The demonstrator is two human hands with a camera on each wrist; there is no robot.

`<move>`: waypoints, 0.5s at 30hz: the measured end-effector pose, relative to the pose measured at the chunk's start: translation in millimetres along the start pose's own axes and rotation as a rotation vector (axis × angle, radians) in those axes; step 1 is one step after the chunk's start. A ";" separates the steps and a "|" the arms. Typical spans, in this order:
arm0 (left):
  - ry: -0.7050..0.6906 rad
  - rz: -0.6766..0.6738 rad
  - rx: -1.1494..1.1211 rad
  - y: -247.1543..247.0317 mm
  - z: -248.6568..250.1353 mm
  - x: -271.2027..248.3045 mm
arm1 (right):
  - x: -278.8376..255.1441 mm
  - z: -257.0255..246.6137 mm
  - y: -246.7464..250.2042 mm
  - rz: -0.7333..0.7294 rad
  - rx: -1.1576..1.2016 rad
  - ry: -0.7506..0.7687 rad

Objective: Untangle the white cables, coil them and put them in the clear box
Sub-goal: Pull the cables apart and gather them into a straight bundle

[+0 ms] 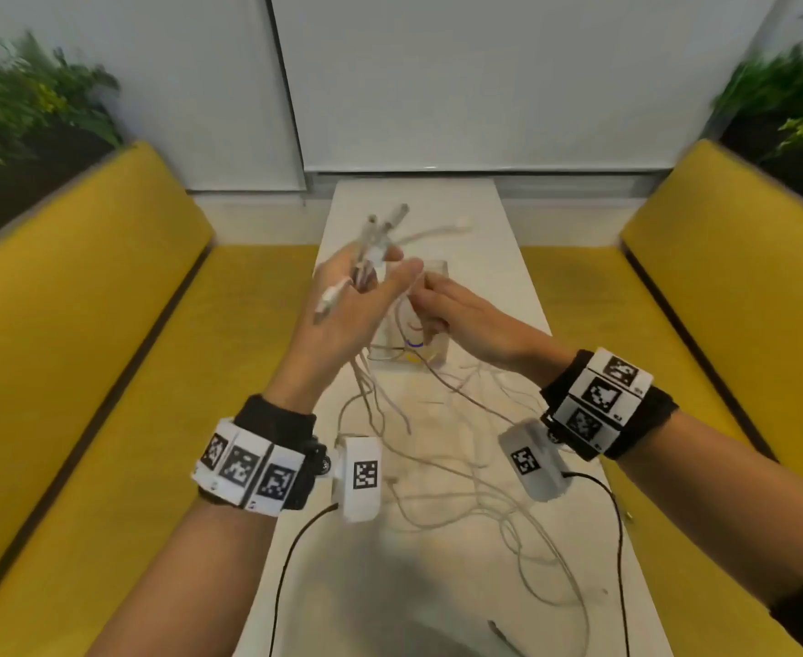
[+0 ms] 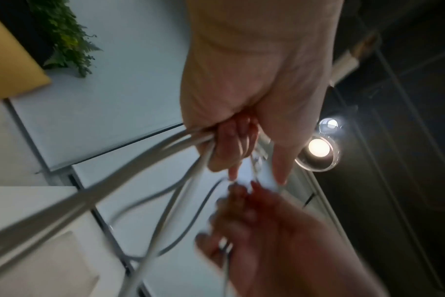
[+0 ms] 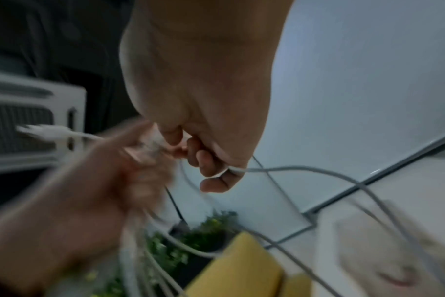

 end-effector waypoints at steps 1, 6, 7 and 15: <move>0.028 -0.062 0.059 -2.9 -5.9 -0.7 | 4.1 -10.1 -2.1 0.018 0.046 0.011; 0.101 -0.082 0.127 9.1 -13.4 -2.2 | 3.2 -19.6 3.1 -0.047 0.207 0.093; 0.083 -0.060 0.101 11.3 -11.0 -2.9 | 1.3 -15.2 6.0 -0.053 0.222 0.092; 0.057 0.474 -0.235 51.6 0.0 7.0 | -20.2 52.6 40.0 0.035 -0.262 -0.106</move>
Point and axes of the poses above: each hand's wrist, its own x-axis towards the middle knuckle, its own y-axis out of the back of the hand, z = x × y, the point moved 1 cm from there along x, towards the middle knuckle, and after that the axes turned 3 degrees about -z, right-handed, at the moved point
